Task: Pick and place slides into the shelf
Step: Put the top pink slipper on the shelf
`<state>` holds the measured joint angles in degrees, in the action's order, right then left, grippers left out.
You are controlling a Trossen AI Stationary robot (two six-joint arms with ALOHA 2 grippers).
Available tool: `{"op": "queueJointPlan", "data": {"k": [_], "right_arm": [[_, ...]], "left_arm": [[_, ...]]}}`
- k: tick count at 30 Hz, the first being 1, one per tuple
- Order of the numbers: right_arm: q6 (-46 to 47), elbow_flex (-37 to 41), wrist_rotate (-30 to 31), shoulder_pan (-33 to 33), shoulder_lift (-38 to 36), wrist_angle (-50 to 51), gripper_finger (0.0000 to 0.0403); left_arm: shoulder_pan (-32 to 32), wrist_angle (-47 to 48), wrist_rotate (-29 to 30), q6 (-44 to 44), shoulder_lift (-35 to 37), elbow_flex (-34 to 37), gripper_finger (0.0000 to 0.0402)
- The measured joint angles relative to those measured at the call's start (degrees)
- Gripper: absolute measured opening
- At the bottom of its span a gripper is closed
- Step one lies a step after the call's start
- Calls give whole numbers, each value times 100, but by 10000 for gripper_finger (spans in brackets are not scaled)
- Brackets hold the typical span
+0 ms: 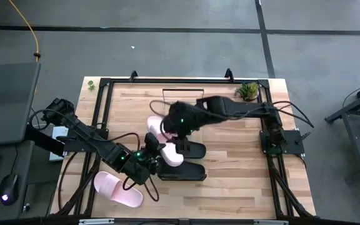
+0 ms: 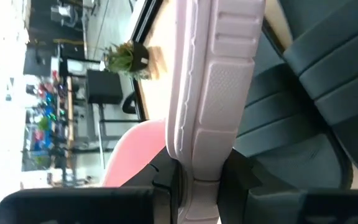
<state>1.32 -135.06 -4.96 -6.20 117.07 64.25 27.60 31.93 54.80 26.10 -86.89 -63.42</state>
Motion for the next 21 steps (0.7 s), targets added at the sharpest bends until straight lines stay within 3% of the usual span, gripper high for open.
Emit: {"op": "queueJointPlan", "data": {"k": [11, 17, 21], "right_arm": [[-179, 13, -1578, 663, -161, 96, 170], [-439, 11, -2820, 884, -253, 80, 170], [-617, 11, -3188, 890, -253, 20, 170]], "left_arm": [[485, -8, -243, 516, 116, -2, 54], [1155, 49, -301, 487, 538, -4, 54], [1730, -255, -299, 774, 784, -4, 53]]}}
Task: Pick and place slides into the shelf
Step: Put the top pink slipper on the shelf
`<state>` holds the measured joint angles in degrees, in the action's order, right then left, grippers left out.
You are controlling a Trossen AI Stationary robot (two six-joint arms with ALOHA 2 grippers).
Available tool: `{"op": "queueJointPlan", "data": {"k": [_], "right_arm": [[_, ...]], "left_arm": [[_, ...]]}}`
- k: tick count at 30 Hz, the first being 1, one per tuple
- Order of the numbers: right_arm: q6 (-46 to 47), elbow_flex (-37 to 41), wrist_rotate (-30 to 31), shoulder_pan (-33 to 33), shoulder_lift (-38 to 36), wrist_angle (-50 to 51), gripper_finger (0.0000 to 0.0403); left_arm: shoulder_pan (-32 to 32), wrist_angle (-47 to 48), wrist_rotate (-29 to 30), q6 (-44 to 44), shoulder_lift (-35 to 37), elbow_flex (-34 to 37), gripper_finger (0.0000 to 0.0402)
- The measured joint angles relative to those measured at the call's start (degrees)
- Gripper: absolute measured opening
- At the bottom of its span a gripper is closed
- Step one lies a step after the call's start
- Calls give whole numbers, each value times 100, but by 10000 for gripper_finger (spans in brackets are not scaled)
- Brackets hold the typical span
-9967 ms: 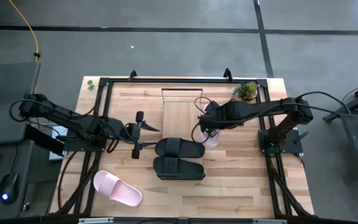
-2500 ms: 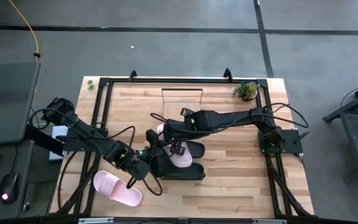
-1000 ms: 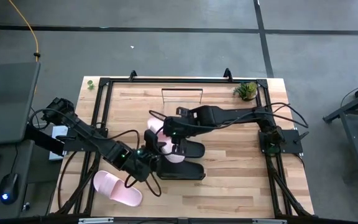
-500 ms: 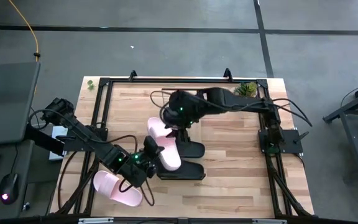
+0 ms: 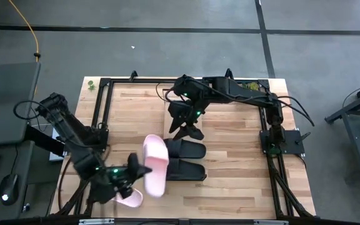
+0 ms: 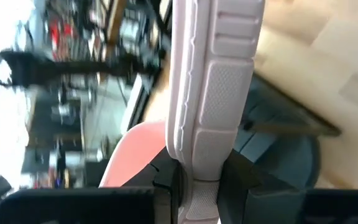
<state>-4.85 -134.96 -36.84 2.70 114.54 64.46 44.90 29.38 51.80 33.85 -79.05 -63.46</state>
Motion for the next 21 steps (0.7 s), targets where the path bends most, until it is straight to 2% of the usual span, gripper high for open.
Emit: {"op": "queueJointPlan", "data": {"k": [8, 13, 18, 21], "right_arm": [[-14, 2, -434, -131, 90, -597, 170], [58, 64, -402, -253, 161, -870, 170], [424, 516, -400, -352, 177, -1531, 170], [500, 674, -439, -365, 184, -1575, 170]], "left_arm": [[754, -800, 422, 1107, 114, 0, 53], [802, -1162, 491, 1707, 111, 0, 53], [794, -1747, 491, 2590, 108, 0, 53], [798, -1992, 358, 2876, 108, 0, 53]]}}
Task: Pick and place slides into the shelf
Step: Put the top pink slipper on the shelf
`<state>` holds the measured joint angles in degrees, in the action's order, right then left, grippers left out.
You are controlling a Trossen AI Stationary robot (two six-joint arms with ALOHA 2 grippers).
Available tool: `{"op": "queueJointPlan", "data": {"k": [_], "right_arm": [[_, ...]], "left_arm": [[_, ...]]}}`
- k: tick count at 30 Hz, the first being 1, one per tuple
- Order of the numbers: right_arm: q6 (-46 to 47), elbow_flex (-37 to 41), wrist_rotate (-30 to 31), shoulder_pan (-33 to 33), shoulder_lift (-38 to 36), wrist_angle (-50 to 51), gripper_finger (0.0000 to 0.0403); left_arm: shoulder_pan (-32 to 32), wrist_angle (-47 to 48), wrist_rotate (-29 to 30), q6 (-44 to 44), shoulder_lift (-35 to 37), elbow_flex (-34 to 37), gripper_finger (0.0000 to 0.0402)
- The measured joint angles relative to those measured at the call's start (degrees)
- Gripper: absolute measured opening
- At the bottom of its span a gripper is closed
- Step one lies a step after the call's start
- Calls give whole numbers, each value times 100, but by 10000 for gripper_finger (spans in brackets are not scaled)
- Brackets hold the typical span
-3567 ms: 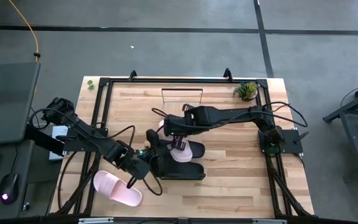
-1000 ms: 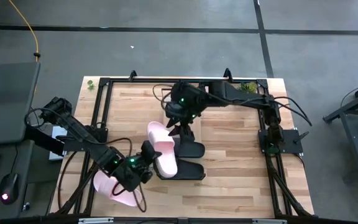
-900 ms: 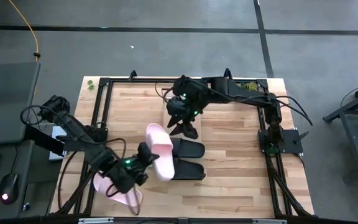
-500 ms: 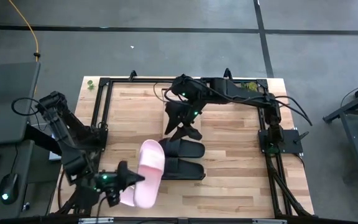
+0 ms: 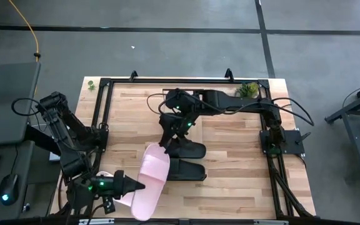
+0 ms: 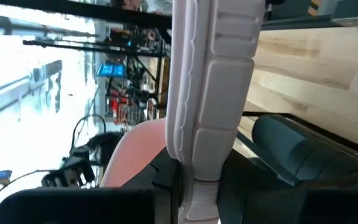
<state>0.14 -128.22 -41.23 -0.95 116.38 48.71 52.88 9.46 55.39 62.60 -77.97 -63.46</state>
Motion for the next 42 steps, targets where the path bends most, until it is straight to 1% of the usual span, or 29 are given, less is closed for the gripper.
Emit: {"op": "queueJointPlan", "data": {"k": [3, 6, 8, 16, 19, 23, 29, 34, 38, 42], "right_arm": [[98, 165, -132, -49, -7, -150, 170], [295, 271, -439, -118, -2, -505, 170], [399, 273, -532, -185, -2, -643, 170], [547, 275, -547, -473, -2, -913, 170], [631, 275, -464, -608, 15, -1067, 170], [695, 277, -373, -712, 45, -1065, 170], [695, 277, -175, -880, 65, -1057, 170], [928, 277, 111, -1022, 66, -1217, 170], [1028, 277, 382, -1042, 66, -1185, 170], [1168, 277, 469, -979, 66, -1252, 170]], "left_arm": [[0, -49, -91, 145, -2, 0, 53], [0, -47, -98, 160, -2, 0, 53], [0, -47, -93, 173, -2, 0, 53], [-30, -75, -202, 215, -2, 0, 51], [-163, -235, -471, 214, -2, 0, 51], [-331, -413, -719, 418, -2, 0, 51], [-525, -615, -1129, 468, -2, 0, 50], [-500, -658, -1143, 470, -2, 0, 49], [-287, -679, -1115, 561, -4, -32, 49], [-101, -694, -1002, 576, -2, -134, 49]]}}
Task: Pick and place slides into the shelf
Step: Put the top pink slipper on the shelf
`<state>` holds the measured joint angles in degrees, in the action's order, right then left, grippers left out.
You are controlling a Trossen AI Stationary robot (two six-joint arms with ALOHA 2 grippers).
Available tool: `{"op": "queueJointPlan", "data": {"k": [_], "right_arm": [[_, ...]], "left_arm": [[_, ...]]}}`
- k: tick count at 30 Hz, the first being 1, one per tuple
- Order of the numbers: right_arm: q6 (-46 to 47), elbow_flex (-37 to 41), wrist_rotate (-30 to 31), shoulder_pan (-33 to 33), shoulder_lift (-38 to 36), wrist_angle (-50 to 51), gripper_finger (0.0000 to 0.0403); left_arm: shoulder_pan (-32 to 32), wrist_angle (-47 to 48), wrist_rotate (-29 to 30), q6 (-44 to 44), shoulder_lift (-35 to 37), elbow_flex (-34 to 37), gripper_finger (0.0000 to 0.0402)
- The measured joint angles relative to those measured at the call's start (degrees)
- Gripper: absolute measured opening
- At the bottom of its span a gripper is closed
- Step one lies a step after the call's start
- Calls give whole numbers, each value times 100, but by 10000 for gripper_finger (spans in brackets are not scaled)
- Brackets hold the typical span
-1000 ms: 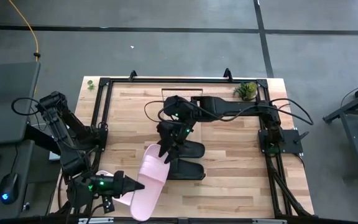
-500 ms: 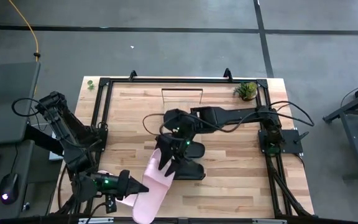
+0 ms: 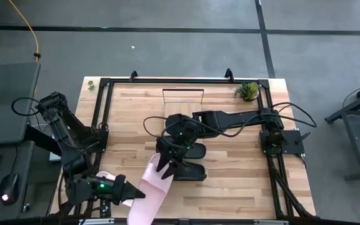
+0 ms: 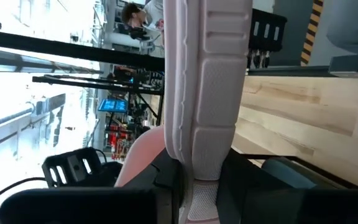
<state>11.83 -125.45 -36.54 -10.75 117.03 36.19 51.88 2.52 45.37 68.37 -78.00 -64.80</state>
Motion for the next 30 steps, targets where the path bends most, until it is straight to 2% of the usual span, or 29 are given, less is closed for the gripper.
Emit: {"op": "queueJointPlan", "data": {"k": [5, 12, 23, 30], "right_arm": [[101, 0, 42, 18, 0, -123, 170], [22, 0, 198, 55, 1, 93, 170], [79, 0, 118, 159, 2, -29, 170], [211, 0, 62, 51, 4, -57, 170]], "left_arm": [[72, 29, 270, 42, 0, -19, 49], [64, 20, 220, 191, 0, -19, 49], [64, 95, 327, 187, 0, -127, 49], [64, 346, 366, -76, 0, -129, 49]]}}
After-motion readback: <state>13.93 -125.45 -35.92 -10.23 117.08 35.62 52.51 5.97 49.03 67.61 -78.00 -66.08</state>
